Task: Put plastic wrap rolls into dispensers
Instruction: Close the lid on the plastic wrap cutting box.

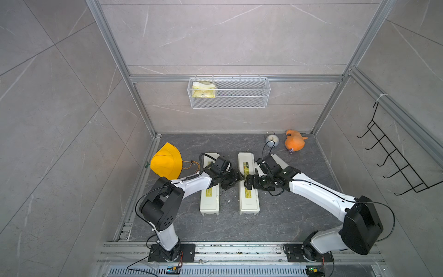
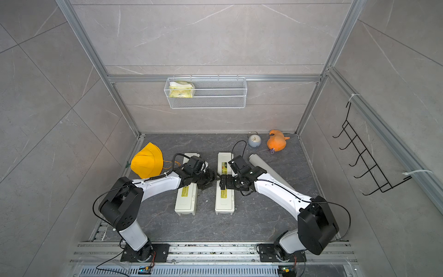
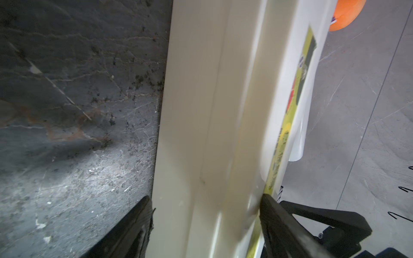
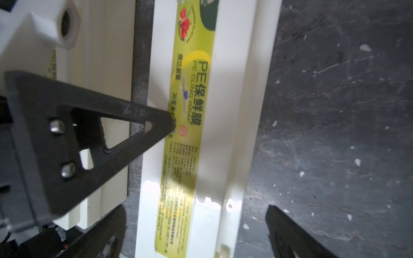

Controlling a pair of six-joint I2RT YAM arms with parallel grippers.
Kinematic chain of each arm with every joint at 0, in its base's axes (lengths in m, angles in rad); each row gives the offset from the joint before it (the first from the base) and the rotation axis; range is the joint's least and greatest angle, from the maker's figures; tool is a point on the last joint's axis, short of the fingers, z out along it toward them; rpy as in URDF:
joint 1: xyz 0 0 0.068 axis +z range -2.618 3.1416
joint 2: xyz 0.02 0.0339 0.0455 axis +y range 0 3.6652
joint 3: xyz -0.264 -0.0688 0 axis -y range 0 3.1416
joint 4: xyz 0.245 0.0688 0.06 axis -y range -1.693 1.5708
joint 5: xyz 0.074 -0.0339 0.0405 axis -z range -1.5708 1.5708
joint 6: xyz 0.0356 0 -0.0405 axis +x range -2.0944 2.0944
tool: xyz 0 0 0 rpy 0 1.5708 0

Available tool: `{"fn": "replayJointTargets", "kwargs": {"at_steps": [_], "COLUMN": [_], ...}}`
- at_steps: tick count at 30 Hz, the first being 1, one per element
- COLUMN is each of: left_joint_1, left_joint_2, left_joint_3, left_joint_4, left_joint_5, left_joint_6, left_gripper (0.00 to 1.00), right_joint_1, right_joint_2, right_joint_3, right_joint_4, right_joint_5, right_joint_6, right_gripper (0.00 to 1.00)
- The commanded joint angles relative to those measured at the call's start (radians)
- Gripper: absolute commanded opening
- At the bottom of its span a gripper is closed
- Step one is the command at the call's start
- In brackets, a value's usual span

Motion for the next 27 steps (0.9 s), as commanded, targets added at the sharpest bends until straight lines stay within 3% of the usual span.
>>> {"fn": "replayJointTargets", "kwargs": {"at_steps": [1, 9, 18, 27], "left_joint_1": [-0.005, -0.044, -0.085, -0.084], "left_joint_2": [0.004, -0.065, -0.081, -0.006], "left_joint_3": [0.042, 0.005, -0.066, 0.001], "left_joint_4": [-0.016, -0.035, 0.018, 0.020], "left_joint_5": [0.025, 0.013, 0.008, 0.020], "left_joint_6": [-0.006, -0.038, -0.091, -0.076], "left_gripper": [0.78, 0.80, 0.80, 0.79], "right_joint_1": [-0.040, -0.074, -0.085, -0.105], "right_joint_2": [-0.075, -0.117, -0.054, 0.008], "right_joint_3": [-0.102, -0.250, -0.298, -0.222], "right_joint_4": [0.084, 0.256, 0.359, 0.344], "right_joint_5": [-0.144, -0.313, -0.351, -0.350], "right_joint_6": [-0.002, 0.060, 0.090, 0.074], "right_gripper": [0.97, 0.97, 0.95, 0.92]}}
